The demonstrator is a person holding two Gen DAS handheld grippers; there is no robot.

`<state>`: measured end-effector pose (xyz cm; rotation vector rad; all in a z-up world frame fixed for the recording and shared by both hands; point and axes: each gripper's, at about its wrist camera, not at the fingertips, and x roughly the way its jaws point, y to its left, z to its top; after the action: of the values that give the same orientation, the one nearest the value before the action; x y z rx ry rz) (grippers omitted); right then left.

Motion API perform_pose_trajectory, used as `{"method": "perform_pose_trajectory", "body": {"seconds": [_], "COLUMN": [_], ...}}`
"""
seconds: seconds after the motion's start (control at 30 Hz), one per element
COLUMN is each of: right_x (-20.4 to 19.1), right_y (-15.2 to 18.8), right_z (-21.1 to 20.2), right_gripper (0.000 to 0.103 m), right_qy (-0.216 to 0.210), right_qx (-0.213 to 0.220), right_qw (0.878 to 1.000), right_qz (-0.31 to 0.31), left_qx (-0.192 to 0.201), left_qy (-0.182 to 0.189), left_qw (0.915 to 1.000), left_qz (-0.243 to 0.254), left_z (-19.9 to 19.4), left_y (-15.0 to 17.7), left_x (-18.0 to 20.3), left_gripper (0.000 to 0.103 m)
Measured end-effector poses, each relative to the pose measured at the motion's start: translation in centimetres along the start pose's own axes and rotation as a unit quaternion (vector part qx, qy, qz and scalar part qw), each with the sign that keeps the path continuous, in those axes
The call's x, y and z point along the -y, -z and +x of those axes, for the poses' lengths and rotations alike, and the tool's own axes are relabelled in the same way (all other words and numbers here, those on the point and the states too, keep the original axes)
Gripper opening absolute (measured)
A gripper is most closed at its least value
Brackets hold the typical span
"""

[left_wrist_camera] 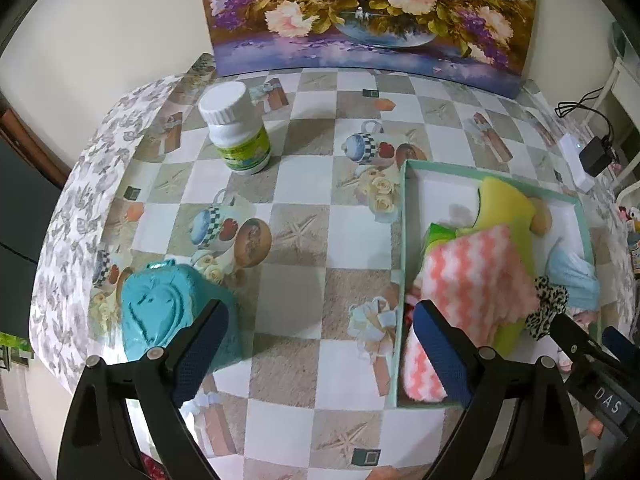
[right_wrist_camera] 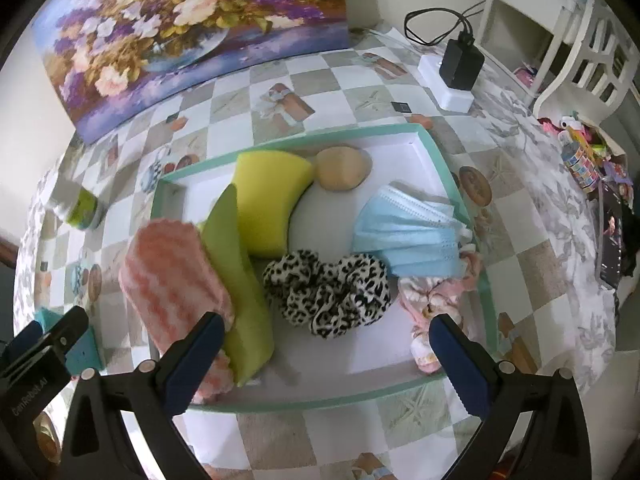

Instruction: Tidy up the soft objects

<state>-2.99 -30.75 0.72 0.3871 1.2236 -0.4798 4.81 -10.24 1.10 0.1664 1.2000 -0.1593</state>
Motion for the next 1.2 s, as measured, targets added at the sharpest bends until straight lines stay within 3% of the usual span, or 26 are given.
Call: {"method": "perform_pose_trajectory", "body": {"seconds": [0.57, 1.2], "right_x": [-1.5, -1.9], "right_y": [2.9, 5.3], "right_z": [-1.7, -2.1], "right_gripper": [0.103, 0.103], "right_qy": [0.003, -0.006], "right_qx": [0.029, 0.036], "right_qw": [0.999, 0.998], "right_qz": [-0.030, -0.045], "left_qx": [0.027, -0.010], "left_qy": [-0.020, -0.041], "left_qw": [0.9993, 0.9985], "left_qz": [-0.015, -0.036], "left_z": [-2.3, -1.4], "left_y": [2.9, 5.8], "left_x": [-1.6, -3.9], "left_gripper": [0.094, 0.094]}}
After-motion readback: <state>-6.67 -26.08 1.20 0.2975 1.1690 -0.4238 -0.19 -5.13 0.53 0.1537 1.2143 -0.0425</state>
